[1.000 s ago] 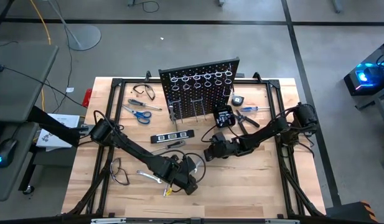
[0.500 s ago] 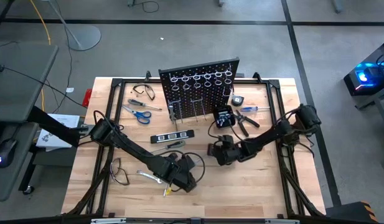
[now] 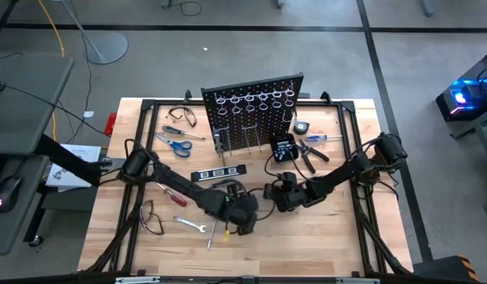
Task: Hang tools onto peg board
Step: Hang the silver wrench on the pegboard
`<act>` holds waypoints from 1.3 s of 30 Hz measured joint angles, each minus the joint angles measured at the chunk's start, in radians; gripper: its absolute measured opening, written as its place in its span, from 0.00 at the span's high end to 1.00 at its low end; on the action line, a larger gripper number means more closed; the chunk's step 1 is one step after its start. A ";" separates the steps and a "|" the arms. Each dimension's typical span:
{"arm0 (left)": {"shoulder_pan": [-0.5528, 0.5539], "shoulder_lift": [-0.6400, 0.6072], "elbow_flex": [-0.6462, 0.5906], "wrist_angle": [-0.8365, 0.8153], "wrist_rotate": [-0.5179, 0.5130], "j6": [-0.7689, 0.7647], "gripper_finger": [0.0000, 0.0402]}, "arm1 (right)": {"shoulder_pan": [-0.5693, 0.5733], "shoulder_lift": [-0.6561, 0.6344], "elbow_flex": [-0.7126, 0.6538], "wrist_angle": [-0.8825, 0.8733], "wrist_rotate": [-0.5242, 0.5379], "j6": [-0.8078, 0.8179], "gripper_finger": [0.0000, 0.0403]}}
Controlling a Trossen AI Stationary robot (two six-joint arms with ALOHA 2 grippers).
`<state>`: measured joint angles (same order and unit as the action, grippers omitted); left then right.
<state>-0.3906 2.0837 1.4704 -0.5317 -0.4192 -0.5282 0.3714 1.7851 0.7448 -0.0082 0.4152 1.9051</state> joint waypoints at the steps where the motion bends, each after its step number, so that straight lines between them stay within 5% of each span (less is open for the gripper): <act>1: 0.008 0.004 -0.001 -0.004 0.005 0.007 0.53 | 0.000 0.000 0.000 0.002 0.000 0.000 1.00; 7: 0.042 0.001 0.000 -0.044 -0.005 0.014 0.49 | 0.000 0.001 0.000 0.004 0.004 -0.003 1.00; 13: 0.080 0.050 0.000 -0.029 0.163 0.004 0.49 | -0.004 0.001 0.001 0.008 0.004 -0.028 1.00; 19: 0.079 0.084 0.005 -0.042 0.187 -0.018 0.49 | -0.006 0.001 0.000 0.023 0.011 -0.021 1.00; 22: 0.072 0.089 0.005 -0.063 0.185 -0.021 0.54 | -0.008 0.002 0.000 0.027 0.011 -0.020 1.00; 27: 0.072 0.113 0.009 -0.071 0.233 -0.005 0.75 | -0.011 0.002 -0.001 0.040 0.011 -0.019 1.00; 39: 0.103 0.073 0.006 -0.110 0.310 -0.040 0.75 | 0.014 -0.036 -0.004 0.080 0.054 -0.047 1.00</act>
<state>-0.2877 2.1567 1.4764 -0.6412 -0.1097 -0.5683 0.3856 1.7488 0.7410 0.0719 0.4696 1.8578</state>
